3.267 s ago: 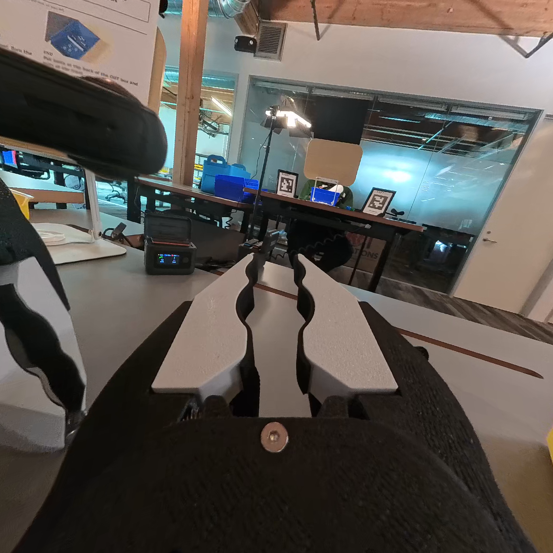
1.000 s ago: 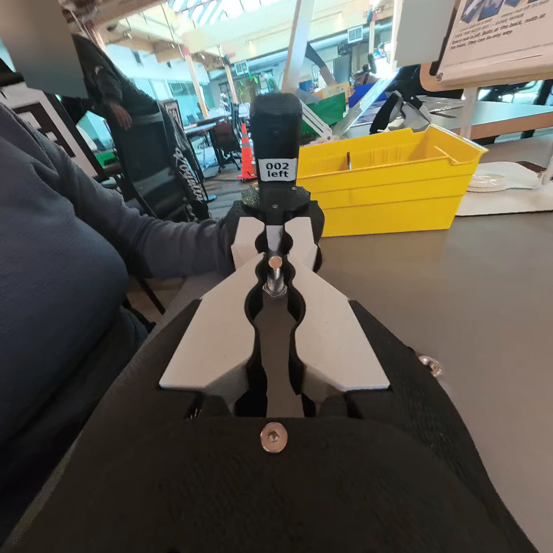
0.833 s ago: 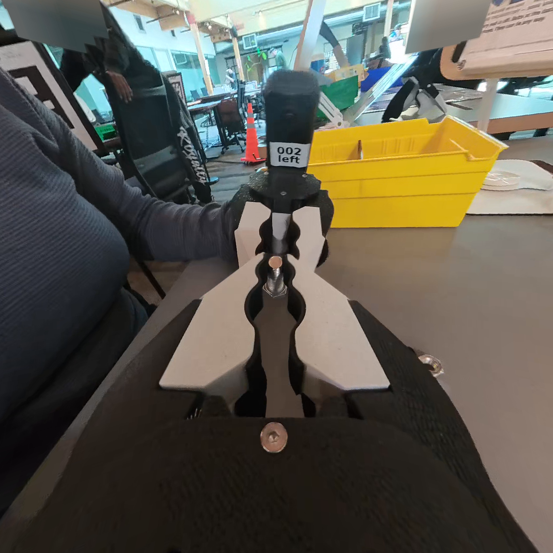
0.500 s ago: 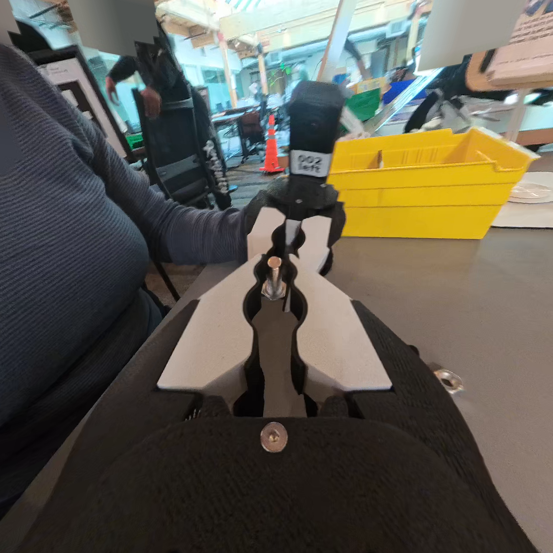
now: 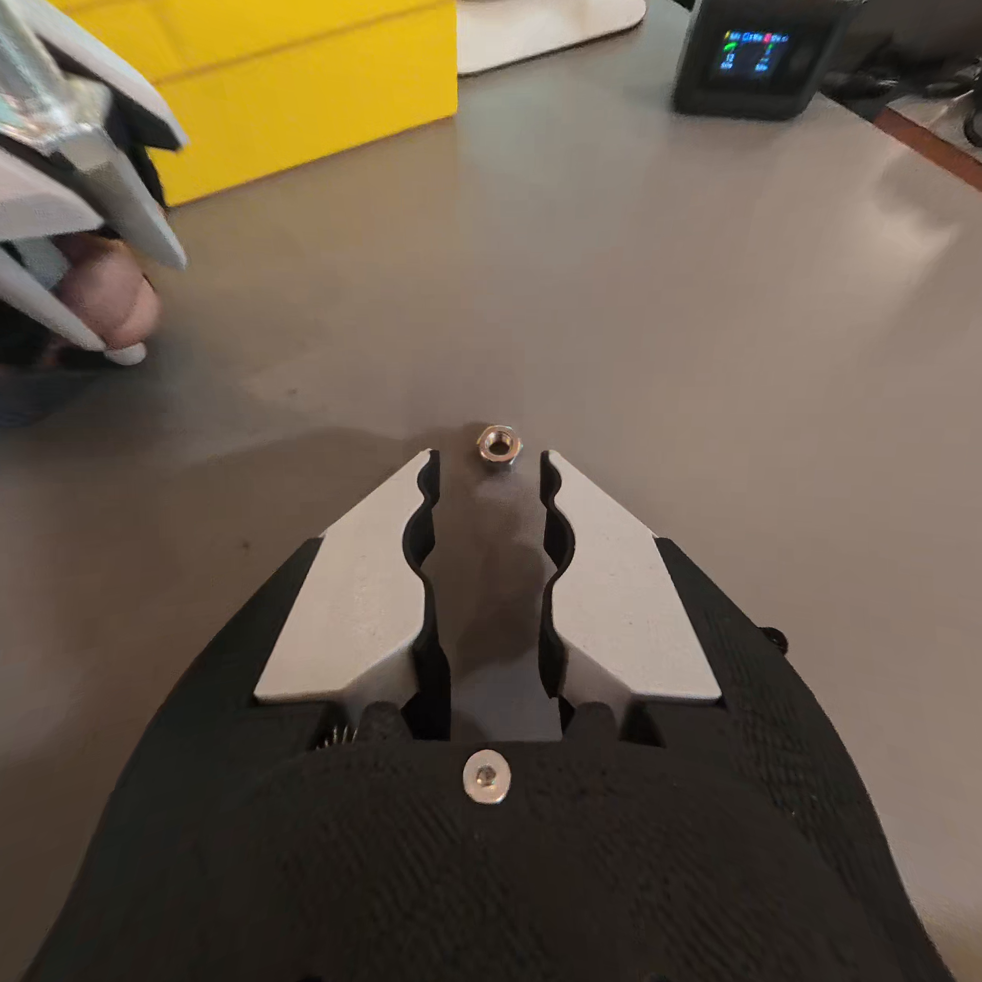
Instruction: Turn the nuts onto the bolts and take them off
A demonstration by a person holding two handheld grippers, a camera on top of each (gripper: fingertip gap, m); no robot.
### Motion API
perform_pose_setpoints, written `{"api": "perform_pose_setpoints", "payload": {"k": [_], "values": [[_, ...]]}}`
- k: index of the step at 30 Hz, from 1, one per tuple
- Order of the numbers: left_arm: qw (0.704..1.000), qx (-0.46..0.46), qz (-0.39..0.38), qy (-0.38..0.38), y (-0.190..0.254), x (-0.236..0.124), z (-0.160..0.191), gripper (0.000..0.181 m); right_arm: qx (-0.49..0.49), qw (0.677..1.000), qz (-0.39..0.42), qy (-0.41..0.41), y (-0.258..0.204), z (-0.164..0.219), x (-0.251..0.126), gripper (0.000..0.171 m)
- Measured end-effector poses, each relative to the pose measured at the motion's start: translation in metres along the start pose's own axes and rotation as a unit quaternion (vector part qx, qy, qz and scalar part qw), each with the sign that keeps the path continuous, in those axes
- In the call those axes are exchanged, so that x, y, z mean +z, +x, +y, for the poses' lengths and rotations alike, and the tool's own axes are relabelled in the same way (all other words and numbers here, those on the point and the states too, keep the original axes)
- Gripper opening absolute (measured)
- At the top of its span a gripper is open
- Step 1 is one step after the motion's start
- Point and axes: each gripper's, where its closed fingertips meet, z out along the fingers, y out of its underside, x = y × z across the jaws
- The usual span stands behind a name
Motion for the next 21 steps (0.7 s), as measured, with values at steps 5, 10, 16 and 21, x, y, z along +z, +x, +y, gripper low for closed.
{"api": "perform_pose_setpoints", "payload": {"k": [5,10,16,21], "values": [[1.000,0.014,0.015,0.019,0.009,0.001,-0.004,0.016,-0.008,0.999,0.022,-0.029,0.004,0.002,0.011,0.031],[0.999,-0.014,0.029,0.029,0.008,0.004,-0.004,0.015,-0.010,0.999,0.017,-0.039,0.004,0.003,0.015,0.024],[0.997,-0.047,-0.013,0.060,-0.010,0.033,-0.008,0.015,0.013,0.998,0.052,0.039,0.022,-0.028,-0.003,0.018],[0.999,-0.025,0.013,0.044,-0.006,0.068,-0.002,0.016,0.009,0.984,0.091,0.154,0.047,-0.085,-0.073,0.018]]}}
